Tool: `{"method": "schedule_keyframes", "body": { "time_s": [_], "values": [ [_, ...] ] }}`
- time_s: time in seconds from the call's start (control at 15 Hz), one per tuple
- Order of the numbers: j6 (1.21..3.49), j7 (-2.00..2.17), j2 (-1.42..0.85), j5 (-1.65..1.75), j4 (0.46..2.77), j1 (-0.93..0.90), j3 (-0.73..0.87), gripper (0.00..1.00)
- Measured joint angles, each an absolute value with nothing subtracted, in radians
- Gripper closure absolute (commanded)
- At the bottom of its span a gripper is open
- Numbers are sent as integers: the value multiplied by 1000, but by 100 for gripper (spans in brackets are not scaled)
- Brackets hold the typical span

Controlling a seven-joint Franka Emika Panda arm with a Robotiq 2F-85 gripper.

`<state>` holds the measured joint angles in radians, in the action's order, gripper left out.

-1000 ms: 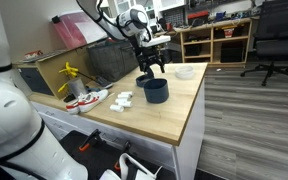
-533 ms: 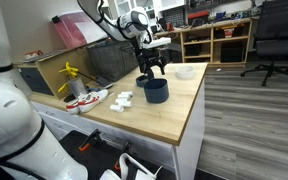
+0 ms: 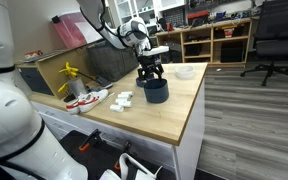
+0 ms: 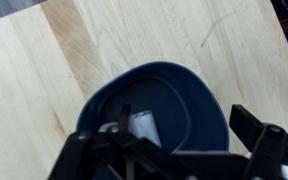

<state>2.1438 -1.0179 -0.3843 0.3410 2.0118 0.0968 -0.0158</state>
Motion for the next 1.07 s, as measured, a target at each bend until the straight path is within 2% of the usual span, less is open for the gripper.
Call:
{"method": "schedule_keyframes", "body": {
  "time_s": [1.07],
  "values": [
    [2193,-1097,-418,393,2017,72,-19,0]
  ]
}}
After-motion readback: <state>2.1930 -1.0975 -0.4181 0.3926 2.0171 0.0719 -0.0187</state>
